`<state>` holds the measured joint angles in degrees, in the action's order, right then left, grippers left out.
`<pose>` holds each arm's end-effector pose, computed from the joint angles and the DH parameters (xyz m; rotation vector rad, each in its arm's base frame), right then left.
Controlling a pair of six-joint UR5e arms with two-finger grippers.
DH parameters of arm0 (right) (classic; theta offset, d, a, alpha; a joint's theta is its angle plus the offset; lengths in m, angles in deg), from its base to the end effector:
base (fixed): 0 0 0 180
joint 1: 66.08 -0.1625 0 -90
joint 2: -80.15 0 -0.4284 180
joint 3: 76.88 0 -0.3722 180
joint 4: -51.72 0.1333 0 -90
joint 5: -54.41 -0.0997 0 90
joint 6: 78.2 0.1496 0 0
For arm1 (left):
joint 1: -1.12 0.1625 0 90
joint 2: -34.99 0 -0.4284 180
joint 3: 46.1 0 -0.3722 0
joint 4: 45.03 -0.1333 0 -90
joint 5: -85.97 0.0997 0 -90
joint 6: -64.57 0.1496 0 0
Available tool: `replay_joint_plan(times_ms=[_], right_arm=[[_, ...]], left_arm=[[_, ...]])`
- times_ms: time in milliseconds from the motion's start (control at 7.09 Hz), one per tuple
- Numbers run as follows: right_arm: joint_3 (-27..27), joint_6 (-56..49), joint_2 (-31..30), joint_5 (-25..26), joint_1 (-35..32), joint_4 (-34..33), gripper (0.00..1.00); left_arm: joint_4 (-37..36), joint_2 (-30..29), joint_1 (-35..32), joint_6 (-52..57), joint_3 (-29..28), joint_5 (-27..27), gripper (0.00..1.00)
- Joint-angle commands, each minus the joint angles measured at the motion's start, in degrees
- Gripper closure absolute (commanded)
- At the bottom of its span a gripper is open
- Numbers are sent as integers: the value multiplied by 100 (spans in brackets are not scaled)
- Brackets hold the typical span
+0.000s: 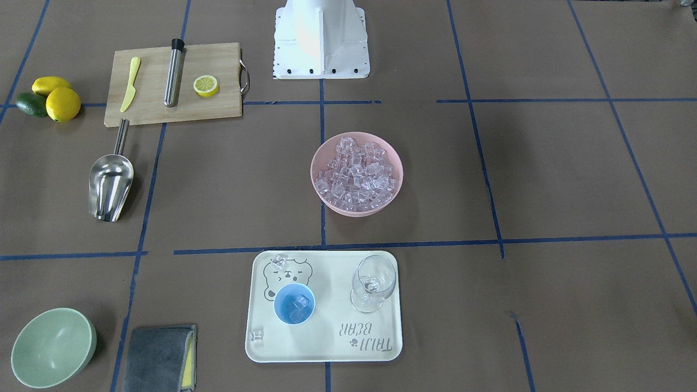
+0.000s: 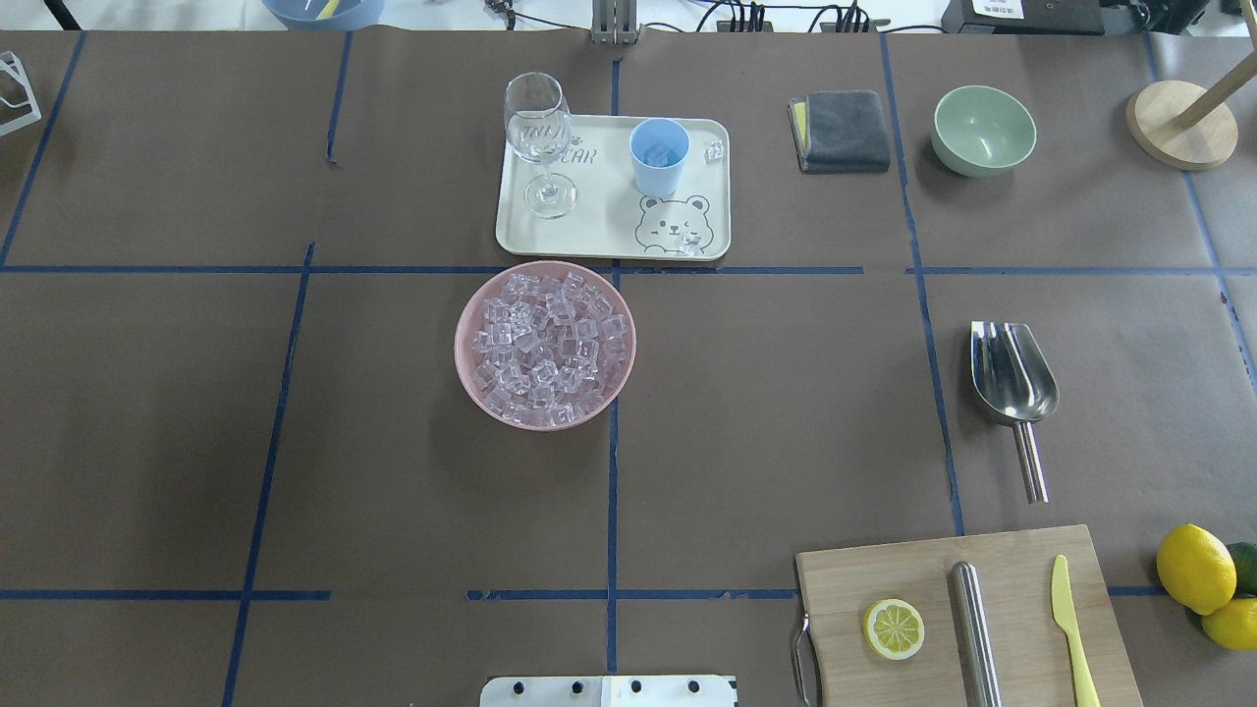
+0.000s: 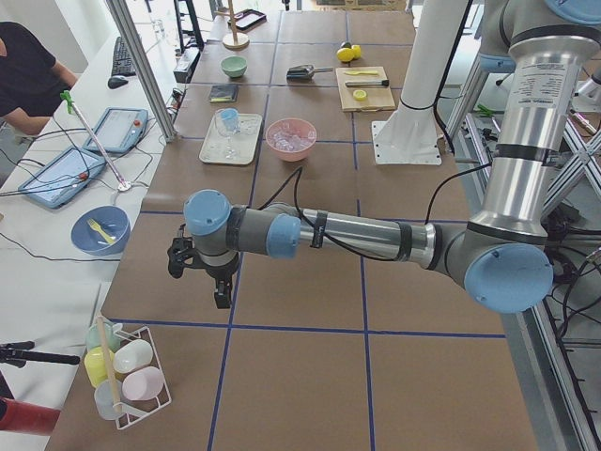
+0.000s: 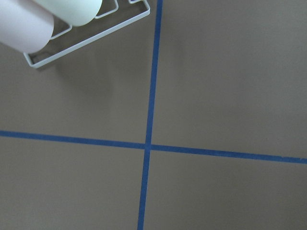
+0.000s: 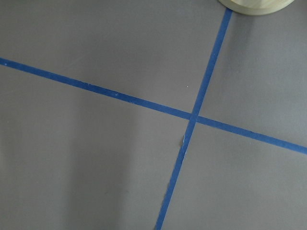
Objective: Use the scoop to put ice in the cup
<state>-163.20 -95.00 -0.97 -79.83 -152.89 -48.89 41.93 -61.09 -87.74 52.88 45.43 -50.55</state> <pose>-0.0004 -0.5267 0.6681 0.0024 -0.7797 -0.2947 -0.0144 -0.5223 0.6339 -0.0158 0.8155 -0.1414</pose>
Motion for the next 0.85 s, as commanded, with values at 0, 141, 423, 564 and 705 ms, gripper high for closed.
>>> replay_joint_plan(times_ms=[0,141,423,564,705], right_arm=[[202,220,-17,12,-2,111,0],[186,230,-8,12,6,111,0],[203,239,-8,-14,6,103,0],[168,230,-8,-14,6,111,0],[150,230,0,-14,15,111,0]], left_arm=[[-923,229,-26,0,662,2,0],[-883,395,9,0,638,-15,0],[-542,414,18,9,298,-76,0],[-52,440,18,9,130,-94,0],[240,545,18,35,102,-86,0]])
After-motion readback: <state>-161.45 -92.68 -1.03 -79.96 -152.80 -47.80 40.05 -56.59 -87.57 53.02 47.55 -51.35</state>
